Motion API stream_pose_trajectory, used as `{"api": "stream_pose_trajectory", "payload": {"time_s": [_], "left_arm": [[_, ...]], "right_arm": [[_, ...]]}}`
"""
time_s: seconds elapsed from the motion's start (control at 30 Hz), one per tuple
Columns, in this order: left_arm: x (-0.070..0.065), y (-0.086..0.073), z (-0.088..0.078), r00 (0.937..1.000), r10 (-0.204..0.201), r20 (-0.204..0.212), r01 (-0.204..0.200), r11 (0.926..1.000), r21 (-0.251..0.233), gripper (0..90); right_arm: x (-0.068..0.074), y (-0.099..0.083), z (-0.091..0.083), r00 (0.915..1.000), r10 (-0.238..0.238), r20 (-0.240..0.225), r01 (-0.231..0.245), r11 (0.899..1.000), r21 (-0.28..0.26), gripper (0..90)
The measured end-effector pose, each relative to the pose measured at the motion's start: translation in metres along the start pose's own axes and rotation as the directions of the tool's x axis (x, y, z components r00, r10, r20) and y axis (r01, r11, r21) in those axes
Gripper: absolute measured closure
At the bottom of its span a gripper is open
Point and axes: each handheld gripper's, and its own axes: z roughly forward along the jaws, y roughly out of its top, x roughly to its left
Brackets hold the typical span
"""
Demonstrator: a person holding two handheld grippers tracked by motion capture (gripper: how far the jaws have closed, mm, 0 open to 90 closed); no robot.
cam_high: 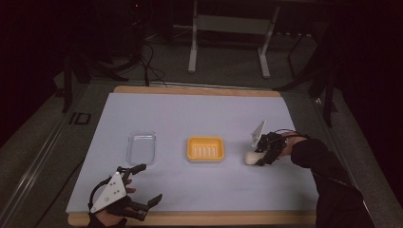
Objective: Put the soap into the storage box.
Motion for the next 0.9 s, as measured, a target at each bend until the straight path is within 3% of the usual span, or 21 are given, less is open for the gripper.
{"api": "stream_pose_trajectory", "payload": {"time_s": [0.33, 0.9], "left_arm": [[-0.001, 0.0, 0.001, 0.9999, -0.008, 0.008, 0.008, 1.0, 0.004, 0.7], [0.0, 0.0, 0.001, 0.9999, -0.009, 0.008, 0.009, 0.9999, 0.005, 0.7]], "right_arm": [[0.0, 0.014, -0.019, 0.9995, 0.032, -0.001, -0.032, 0.999, 0.006, 49.4], [-0.003, 0.036, -0.049, 0.9987, 0.034, 0.038, -0.035, 0.999, 0.01, 49.4]]}}
